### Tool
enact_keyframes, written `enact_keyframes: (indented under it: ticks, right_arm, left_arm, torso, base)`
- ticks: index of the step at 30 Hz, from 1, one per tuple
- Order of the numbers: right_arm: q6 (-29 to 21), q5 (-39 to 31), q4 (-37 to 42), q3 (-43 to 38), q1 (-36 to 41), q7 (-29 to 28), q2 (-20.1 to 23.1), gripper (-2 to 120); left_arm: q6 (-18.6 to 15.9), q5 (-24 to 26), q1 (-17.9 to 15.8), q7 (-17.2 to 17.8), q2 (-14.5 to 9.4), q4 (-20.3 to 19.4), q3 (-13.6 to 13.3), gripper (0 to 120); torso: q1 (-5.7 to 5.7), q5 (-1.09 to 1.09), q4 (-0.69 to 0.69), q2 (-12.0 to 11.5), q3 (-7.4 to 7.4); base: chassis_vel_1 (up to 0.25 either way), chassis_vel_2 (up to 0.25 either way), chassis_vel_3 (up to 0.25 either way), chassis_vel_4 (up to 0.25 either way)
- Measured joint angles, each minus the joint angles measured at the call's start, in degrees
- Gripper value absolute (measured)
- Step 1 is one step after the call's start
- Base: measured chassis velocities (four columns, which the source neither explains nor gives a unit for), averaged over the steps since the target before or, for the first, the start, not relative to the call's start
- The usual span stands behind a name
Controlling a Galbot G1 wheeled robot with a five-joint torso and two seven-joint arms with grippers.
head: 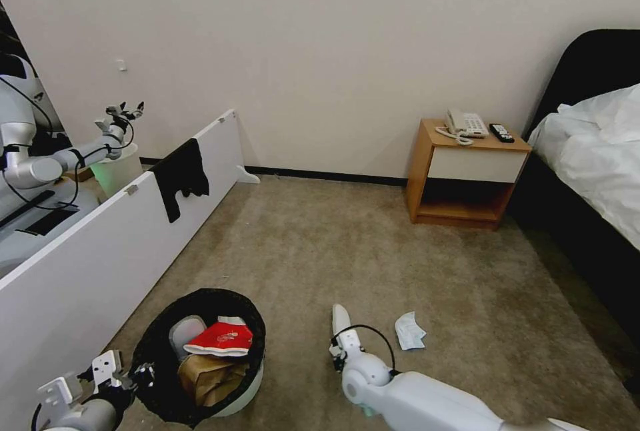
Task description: Pick up the trash bin, then pick up the garbage from the floor and place it into the trash bin.
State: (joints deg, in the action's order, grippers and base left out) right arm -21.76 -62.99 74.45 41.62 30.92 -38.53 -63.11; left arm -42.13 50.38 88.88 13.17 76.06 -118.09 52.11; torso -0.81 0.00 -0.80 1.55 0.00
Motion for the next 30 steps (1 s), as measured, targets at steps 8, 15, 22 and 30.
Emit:
enact_keyframes:
  ticks: [8,15,22,30]
  right_arm:
    - [0.8,0.9,13.0,-2.9,0.3,-0.6,8.5,0]
    - [0.8,0.5,27.5,-6.4,0.8,-0.8,16.1,0]
    - [2.1,1.2,34.9,-10.9,2.0,0.9,21.9,0]
    - [1.7,-2.6,46.0,-14.0,0.5,3.6,30.4,0]
  left_arm:
    - [0.0,-0.1,-0.3,0.4,0.0,-0.1,-0.6,1]
    - [0.0,-0.3,-0.2,0.4,-0.2,-0.6,-0.7,1]
    - [0.0,-0.3,-0.1,0.5,-0.4,-0.9,-0.7,1]
    - [0.0,-0.3,-0.2,0.5,-0.7,-1.1,-0.9,1]
  torso:
    - [0.00,0.01,0.00,0.0,0.00]
    - [0.00,0.00,0.01,0.0,0.00]
    - [0.00,0.01,0.01,0.0,0.00]
    - [0.00,0.00,0.00,0.0,0.00]
  base:
    - [0.000,0.000,0.000,0.000]
    - [0.000,0.000,0.000,0.000]
    - [0.000,0.000,0.000,0.000]
    - [0.000,0.000,0.000,0.000]
